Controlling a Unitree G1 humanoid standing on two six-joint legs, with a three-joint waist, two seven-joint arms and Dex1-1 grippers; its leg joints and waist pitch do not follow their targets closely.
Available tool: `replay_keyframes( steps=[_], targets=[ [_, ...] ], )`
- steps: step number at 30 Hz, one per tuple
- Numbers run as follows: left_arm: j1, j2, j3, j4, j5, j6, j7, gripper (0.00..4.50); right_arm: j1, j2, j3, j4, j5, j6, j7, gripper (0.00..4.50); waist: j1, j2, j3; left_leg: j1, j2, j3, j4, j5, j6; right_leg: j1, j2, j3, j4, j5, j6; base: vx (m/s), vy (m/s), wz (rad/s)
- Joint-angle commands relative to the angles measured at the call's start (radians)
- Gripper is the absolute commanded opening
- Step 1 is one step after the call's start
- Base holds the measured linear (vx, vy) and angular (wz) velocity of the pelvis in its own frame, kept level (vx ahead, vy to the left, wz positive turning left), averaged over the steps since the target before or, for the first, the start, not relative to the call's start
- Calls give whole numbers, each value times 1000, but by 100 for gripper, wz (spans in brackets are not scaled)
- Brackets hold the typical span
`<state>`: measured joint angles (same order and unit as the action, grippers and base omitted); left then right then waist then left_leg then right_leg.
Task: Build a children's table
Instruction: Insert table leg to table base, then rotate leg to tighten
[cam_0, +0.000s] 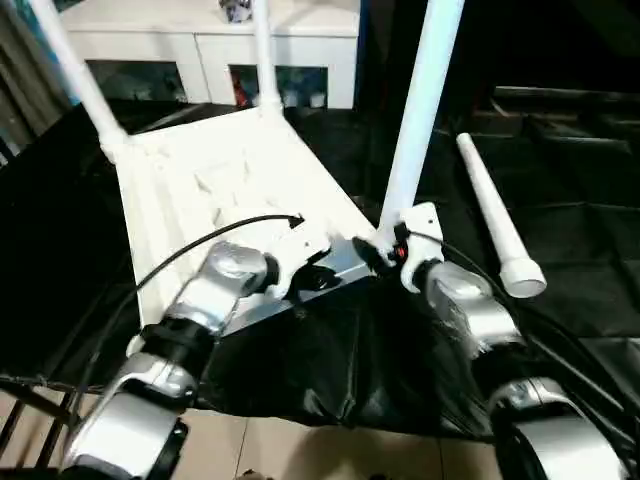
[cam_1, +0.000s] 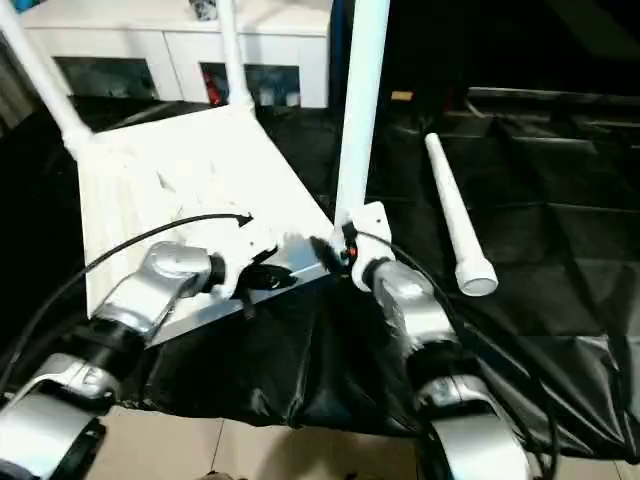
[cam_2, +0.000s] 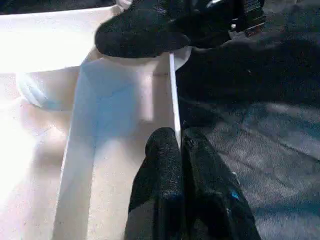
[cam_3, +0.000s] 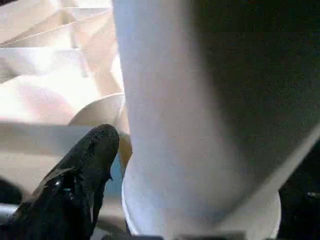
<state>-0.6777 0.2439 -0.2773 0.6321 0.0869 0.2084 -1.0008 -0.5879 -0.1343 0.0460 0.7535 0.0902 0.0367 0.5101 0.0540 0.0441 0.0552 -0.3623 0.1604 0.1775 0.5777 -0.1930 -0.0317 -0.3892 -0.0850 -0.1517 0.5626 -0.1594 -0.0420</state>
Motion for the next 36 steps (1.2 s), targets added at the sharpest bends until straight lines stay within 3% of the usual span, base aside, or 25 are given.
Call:
replay_keyframes(
  steps=[1, 2, 3, 4, 6, 11, 13, 19, 25, 30, 36],
  targets=[
    [-2, 6, -26, -46, -36, -71, -100, 0, 22, -12, 27, -41, 15, 14, 77, 396, 11, 1, -76, 1, 90, -34, -63, -152, 80, 58, -105, 85, -46, -142, -202, 0, 0, 0],
    [0, 12, -30, -44, -34, -86, -111, 0, 28, -20, 28, -55, 19, 11, 95, 396, 11, 1, -76, 1, 90, -34, -63, -152, 80, 58, -105, 85, -46, -142, -202, 0, 0, 0],
    [0, 26, -37, -33, -31, -125, -135, 0, 40, -38, 33, -81, 26, 5, 138, 396, 17, 4, -80, -3, 90, -33, -56, -96, 111, 57, -101, 84, -34, -47, -216, 0, 0, 0],
    [0, 30, -38, -28, -30, -128, -142, 0, 45, -45, 35, -92, 28, 5, 154, 396, 20, 5, -81, -2, 92, -32, -53, -87, 119, 54, -101, 83, -30, -24, -222, 0, 0, 0],
    [-2, 42, -40, -13, -32, -146, -170, 0, 61, -68, 42, -126, 40, 10, 207, 396, 31, 6, -79, -3, 91, -29, -49, -96, 132, 51, -101, 82, -29, -29, -232, 0, 0, 0],
    [-4, 64, -40, 10, -50, -187, -240, 0, 102, -127, 72, -203, 64, 32, 340, 396, 50, 2, -73, 2, 93, -25, -53, -179, 78, 46, -104, 85, -46, -191, -194, 0, 0, 0],
    [-5, 74, -43, 18, -60, -205, -279, 0, 124, -160, 91, -239, 74, 44, 416, 396, 60, 3, -70, 5, 92, -22, -52, -192, 78, 45, -100, 84, -52, -231, -172, 0, 0, 0],
    [1, 94, -69, 38, -57, -256, -354, 0, 159, -212, 124, -306, 87, 55, 536, 396, 76, 1, -78, 3, 95, -16, -49, -154, 77, 45, -101, 82, -40, -186, -168, 0, 0, 0],
    [4, 97, -81, 56, -46, -284, -385, 0, 179, -229, 141, -342, 99, 67, 588, 335, 89, 2, -80, 3, 95, -15, -45, -137, 82, 45, -104, 81, -39, -179, -169, 0, 0, 0],
    [-3, 96, -84, 82, -45, -305, -401, 0, 192, -234, 146, -368, 112, 92, 617, 293, 91, 2, -82, 4, 95, -16, -44, -136, 79, 46, -102, 80, -39, -180, -160, 0, 0, 0],
    [-6, 96, -80, 106, -42, -312, -402, 0, 214, -225, 152, -391, 122, 122, 620, 280, 93, 4, -81, 3, 94, -16, -45, -148, 76, 46, -103, 79, -43, -216, -151, 0, 0, 0]
  ],
)
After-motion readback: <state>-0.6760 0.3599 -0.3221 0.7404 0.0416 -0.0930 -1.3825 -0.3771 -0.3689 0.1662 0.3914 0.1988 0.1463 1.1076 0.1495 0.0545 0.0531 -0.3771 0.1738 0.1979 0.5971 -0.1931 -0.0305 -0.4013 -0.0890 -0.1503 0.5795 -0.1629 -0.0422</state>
